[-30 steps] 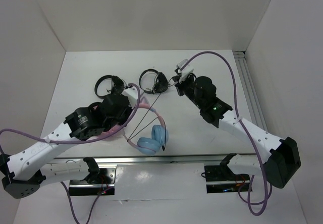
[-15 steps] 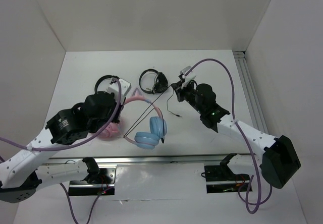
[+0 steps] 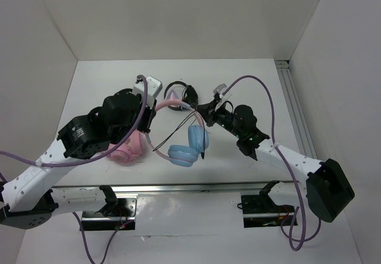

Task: Wrap the headphones

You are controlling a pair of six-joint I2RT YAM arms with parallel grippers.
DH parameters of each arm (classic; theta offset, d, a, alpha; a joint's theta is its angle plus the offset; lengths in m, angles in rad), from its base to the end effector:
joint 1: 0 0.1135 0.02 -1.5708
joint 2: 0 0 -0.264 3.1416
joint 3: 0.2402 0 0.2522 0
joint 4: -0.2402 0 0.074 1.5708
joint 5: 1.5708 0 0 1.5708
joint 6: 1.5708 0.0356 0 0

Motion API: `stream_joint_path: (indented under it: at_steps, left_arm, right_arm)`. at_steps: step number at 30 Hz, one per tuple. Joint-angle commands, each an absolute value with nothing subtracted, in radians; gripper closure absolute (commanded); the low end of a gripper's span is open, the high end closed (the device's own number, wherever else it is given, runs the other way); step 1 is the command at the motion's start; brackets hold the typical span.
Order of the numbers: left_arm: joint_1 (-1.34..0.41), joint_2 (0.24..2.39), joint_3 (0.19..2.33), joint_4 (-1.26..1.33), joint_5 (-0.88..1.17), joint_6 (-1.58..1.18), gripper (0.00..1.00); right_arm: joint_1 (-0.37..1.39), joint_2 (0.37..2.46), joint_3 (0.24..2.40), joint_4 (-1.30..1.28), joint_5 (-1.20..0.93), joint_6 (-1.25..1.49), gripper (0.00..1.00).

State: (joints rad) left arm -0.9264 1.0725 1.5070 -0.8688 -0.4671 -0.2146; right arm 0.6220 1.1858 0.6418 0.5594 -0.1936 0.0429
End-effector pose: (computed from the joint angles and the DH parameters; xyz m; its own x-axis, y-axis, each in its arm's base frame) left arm 0.1250 -0.1397 0.4584 -0.3467 0.1449 -0.9267 0.4039 0.9148 -0.0081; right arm 0.2158 0.1631 0.2844 -0.0187 0.0384 -0.9991 -0.7280 0.6844 0.0399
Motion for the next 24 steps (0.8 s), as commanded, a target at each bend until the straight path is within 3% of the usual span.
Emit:
stream_joint_path:
  at_steps: [1, 6, 11, 24]
  left_arm:
    - [-0.931, 1.075, 1.603, -0.752, -0.417, -0.279, 1.0]
    - [-0.931, 1.094, 1.649, -0.775, -0.428, -0.345, 1.0]
    - [-0.931, 1.094, 1.672, -0.792, -0.472, -0.382, 1.0]
    - [-0.931, 1.06, 1.681, -0.766, -0.667, -0.453, 1.0]
  right_arm:
    - [0.638, 1.184, 0.629, 0.715, -0.23, 0.086, 1.0]
    - [0.638, 1.261, 0.64, 0.801, -0.287, 0.115, 0.76]
    - [0.638, 1.387, 0.65, 0.938, -0.337, 0.187, 0.68]
    - [0.721, 1.681, 0.641, 1.183, -0.364, 0.294, 0.74]
